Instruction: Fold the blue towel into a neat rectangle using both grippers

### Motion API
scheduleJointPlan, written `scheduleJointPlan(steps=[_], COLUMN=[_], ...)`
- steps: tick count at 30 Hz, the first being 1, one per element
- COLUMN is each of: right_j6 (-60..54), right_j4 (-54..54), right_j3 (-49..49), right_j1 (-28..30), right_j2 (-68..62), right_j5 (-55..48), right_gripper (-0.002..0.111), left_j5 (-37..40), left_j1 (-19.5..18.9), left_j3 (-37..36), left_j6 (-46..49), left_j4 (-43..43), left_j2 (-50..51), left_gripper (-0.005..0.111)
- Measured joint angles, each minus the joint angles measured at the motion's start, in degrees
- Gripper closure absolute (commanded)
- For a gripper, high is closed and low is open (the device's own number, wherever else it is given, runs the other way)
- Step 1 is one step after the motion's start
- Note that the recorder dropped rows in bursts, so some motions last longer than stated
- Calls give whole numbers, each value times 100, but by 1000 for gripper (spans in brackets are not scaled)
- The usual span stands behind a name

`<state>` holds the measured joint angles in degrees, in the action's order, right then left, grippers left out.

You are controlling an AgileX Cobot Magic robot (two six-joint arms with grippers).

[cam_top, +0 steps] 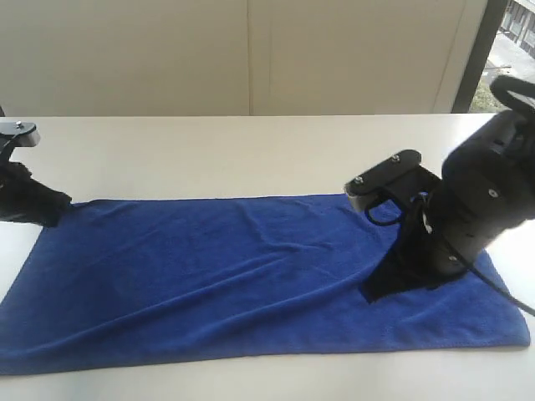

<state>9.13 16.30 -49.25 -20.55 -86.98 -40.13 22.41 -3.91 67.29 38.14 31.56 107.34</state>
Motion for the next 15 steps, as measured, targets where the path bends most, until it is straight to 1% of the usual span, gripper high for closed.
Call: scheduleJointPlan(steps=[2, 4, 7, 11, 15], right_j6=[189, 296, 393, 555, 1379], right_j4=[67, 81, 94, 276, 1065], right_j3=[234, 413, 599, 724, 762], right_j1=[0, 0, 0, 0, 0], right_j2=[94, 117, 117, 117, 117], right_j5=[66, 232, 451, 492, 219], right_gripper=[108, 108, 108, 108, 108], left_j5=[148, 235, 270, 244, -17], left_j1=[0, 0, 32, 56, 66], left_j3=[284, 534, 774, 906, 918], left_j6=[384, 576, 676, 827, 949], left_j4=[417, 629, 653, 653, 591], left_j2=[171, 329, 538, 769, 870], left_gripper=[107, 107, 107, 107, 107])
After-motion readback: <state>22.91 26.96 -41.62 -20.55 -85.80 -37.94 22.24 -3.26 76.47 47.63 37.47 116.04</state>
